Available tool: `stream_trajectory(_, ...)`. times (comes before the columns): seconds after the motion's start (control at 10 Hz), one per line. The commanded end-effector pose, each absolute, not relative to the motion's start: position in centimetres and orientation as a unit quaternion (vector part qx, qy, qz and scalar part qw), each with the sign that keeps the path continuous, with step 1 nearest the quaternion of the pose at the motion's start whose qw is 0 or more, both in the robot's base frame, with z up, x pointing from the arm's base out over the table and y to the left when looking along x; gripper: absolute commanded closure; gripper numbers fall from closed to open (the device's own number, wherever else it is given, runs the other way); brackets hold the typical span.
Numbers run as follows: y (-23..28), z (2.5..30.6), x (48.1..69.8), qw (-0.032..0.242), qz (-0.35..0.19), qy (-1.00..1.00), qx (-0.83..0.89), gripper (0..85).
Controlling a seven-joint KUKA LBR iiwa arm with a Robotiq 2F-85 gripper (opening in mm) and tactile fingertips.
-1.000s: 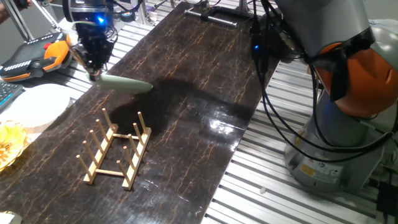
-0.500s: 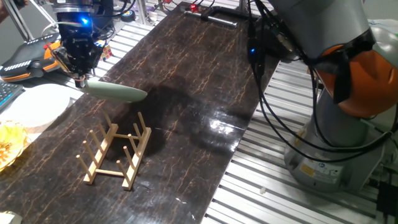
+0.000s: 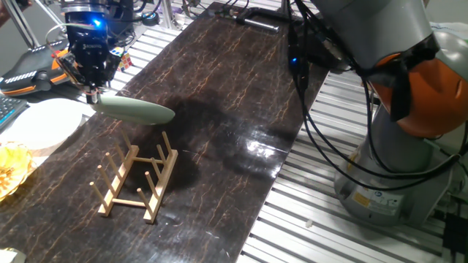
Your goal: Put the dish on the dish rack
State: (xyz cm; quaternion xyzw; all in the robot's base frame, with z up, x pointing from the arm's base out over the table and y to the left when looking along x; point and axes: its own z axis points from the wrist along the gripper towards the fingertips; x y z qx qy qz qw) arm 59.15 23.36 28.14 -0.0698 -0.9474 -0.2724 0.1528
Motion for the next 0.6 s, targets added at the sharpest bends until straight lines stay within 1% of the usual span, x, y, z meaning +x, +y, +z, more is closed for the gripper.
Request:
stream_trajectory(0.0,23.49,28.22,58.84,0.155,-0.276,-0.946,-0.074,83.0)
stream_trajectory(0.2,23.77,28.31,58.3,0.157,-0.277,-0.944,-0.082,83.0)
stream_trajectory(0.5,23.79,28.24,58.26,0.153,-0.277,-0.944,-0.093,83.0)
